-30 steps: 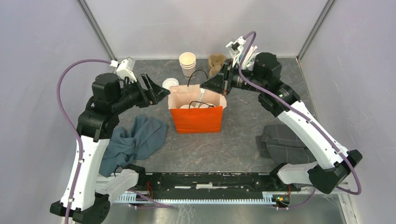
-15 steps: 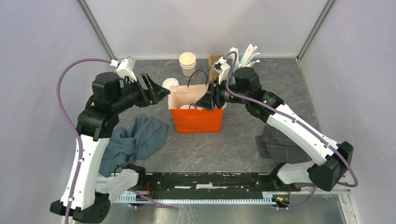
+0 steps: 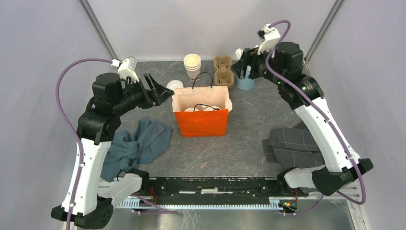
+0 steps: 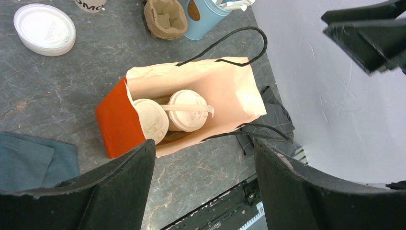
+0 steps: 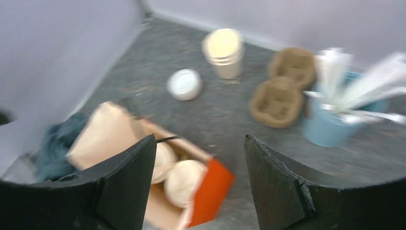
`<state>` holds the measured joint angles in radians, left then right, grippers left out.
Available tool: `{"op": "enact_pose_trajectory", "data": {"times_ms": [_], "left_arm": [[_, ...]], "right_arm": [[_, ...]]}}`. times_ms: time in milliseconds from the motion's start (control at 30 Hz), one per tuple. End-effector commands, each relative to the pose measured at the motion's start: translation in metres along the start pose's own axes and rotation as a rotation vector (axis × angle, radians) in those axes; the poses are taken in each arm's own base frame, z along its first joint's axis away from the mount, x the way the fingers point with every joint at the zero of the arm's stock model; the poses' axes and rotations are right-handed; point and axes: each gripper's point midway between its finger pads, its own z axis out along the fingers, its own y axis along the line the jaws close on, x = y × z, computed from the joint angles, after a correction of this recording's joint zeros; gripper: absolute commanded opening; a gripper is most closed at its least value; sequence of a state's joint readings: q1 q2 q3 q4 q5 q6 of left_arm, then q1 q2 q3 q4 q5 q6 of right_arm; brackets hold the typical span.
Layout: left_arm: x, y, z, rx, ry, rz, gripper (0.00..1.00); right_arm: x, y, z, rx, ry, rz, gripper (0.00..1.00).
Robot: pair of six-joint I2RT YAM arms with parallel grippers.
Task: Pack the takeout coffee
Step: Place the straw in the takeout bag, then pick up the straw from the storage cup.
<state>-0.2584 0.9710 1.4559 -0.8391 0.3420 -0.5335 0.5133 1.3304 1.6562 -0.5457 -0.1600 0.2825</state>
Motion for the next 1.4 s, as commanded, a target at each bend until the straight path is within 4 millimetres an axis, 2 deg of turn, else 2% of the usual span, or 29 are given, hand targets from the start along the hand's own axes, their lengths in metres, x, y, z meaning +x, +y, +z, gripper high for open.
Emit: {"op": "enact_pose_trajectory", "data": {"times_ms": [0, 100, 233, 367, 433, 533, 767, 900, 967, 1233, 1367], "left_arm": [[-0.01, -0.004, -0.004, 0.006, -0.029, 0.041, 0.81], [-0.009, 0.0, -0.003, -0.009, -0.022, 0.045, 0.81], [-0.011, 0.002, 0.001, -0.025, -0.017, 0.042, 0.82], [-0.018, 0.006, 0.007, -0.059, -0.011, 0.043, 0.82], [-0.021, 0.009, 0.01, -0.075, -0.01, 0.046, 0.82], [-0.023, 0.014, 0.017, -0.096, -0.001, 0.043, 0.82], [-0.023, 0.023, 0.029, -0.129, 0.017, 0.03, 0.82], [-0.024, 0.026, 0.032, -0.143, 0.022, 0.035, 0.82], [-0.024, 0.027, 0.034, -0.149, 0.025, 0.039, 0.82], [-0.024, 0.029, 0.036, -0.155, 0.038, 0.057, 0.82], [-0.025, 0.028, 0.035, -0.152, 0.042, 0.068, 0.82]], "right_arm": [[-0.001, -0.07, -0.002, 0.205, -0.004, -0.088, 0.71], [0.009, -0.101, 0.022, 0.265, 0.044, -0.166, 0.67], [0.032, -0.136, 0.062, 0.315, 0.131, -0.259, 0.67], [0.048, -0.16, 0.099, 0.336, 0.206, -0.321, 0.66], [0.054, -0.169, 0.115, 0.342, 0.234, -0.345, 0.6], [0.06, -0.184, 0.132, 0.366, 0.264, -0.384, 0.57], [0.077, -0.207, 0.158, 0.404, 0.316, -0.44, 0.57], [0.087, -0.216, 0.169, 0.414, 0.342, -0.456, 0.51], [0.09, -0.22, 0.173, 0.418, 0.351, -0.458, 0.46], [0.101, -0.235, 0.178, 0.471, 0.387, -0.48, 0.42], [0.088, -0.232, 0.176, 0.478, 0.36, -0.482, 0.13]]}}
